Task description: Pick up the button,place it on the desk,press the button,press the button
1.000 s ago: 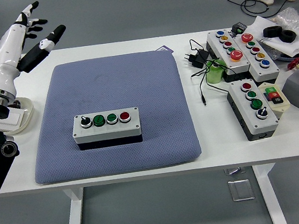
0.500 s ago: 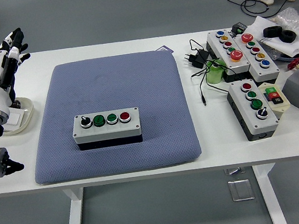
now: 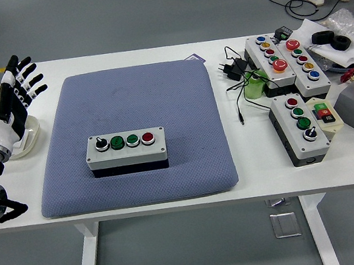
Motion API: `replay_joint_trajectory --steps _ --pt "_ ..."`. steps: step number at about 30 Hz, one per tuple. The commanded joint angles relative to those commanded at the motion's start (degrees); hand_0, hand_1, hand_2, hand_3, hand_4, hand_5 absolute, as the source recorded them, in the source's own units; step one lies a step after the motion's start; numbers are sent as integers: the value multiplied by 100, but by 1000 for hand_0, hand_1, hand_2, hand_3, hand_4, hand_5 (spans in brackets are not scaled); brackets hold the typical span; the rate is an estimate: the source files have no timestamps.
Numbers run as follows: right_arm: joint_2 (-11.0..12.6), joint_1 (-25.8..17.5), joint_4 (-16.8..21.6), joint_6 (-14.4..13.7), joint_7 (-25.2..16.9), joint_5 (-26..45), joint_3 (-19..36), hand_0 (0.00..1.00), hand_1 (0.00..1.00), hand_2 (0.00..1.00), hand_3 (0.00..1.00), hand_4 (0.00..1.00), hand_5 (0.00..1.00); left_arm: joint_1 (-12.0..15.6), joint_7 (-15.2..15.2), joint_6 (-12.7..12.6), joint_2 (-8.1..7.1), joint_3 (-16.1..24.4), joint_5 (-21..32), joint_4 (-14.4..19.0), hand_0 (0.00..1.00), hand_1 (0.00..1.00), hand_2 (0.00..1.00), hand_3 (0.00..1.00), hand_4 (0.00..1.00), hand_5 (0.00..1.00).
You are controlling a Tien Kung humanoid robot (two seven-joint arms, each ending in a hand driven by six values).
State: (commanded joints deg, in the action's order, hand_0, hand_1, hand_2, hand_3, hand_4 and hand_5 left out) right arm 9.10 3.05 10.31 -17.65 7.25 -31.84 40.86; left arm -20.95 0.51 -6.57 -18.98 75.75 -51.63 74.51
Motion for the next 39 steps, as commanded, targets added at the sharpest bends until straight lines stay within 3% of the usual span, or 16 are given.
replay_joint_trajectory --steps 13,39 --pt "-3 -39 0 6 10 10 -31 631 477 531 583 264 11 89 39 119 1 -20 29 -63 782 875 934 906 718 998" --pt "-11 -71 0 14 2 66 -84 631 479 533 583 262 12 118 56 92 11 -39 31 -121 786 877 931 907 701 998"
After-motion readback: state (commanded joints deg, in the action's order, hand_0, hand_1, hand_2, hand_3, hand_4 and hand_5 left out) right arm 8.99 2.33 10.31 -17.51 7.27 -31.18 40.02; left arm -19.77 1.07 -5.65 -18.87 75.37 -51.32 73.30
